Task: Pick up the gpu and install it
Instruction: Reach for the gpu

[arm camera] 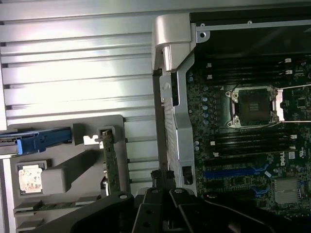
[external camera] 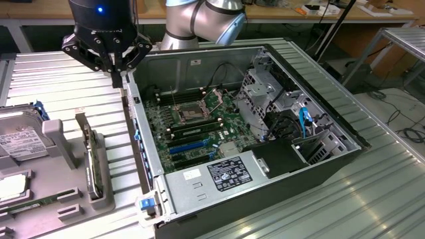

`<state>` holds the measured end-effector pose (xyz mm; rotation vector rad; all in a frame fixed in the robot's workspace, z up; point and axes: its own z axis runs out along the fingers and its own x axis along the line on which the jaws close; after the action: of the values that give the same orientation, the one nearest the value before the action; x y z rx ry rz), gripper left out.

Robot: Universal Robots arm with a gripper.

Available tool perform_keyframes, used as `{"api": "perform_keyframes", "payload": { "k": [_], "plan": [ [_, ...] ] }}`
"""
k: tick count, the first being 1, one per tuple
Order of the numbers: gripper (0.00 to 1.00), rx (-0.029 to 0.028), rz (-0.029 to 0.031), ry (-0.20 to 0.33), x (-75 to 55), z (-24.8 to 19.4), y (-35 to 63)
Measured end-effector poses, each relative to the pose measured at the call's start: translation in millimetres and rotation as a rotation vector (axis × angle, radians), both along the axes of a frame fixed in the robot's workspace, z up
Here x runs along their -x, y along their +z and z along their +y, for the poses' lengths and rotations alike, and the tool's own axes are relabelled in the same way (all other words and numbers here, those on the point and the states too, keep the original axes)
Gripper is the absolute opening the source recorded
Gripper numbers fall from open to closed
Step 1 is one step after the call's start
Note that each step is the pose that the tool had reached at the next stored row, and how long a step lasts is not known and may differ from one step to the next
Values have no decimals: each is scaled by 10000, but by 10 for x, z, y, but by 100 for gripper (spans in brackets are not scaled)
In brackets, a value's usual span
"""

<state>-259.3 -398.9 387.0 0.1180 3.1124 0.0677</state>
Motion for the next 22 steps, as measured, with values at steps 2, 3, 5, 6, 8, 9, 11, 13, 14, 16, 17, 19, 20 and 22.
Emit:
{"api": "perform_keyframes", "payload": {
  "k": [2, 3, 5, 6, 8, 9, 11, 13, 14, 16, 17, 19, 20, 22],
  "plan": [
    [11, 0, 0, 0, 17, 0, 0],
    [11, 0, 0, 0, 27, 0, 0],
    [11, 0, 0, 0, 46, 0, -1],
    [11, 0, 0, 0, 56, 0, -1],
    [11, 0, 0, -1, 83, 0, -2],
    [11, 1, 1, 0, 106, 0, -2],
    [11, 0, 0, 0, 129, 0, -2],
    [11, 1, 1, 0, 157, 0, -2],
    [11, 1, 1, 0, 166, 0, -3],
    [11, 1, 1, 0, 188, 0, -3],
    [11, 1, 1, 0, 197, 0, -3],
    [11, 0, 0, 0, 216, 0, -4],
    [11, 0, 0, 0, 227, 0, -4],
    [11, 1, 0, 0, 247, 0, -4]
  ]
}}
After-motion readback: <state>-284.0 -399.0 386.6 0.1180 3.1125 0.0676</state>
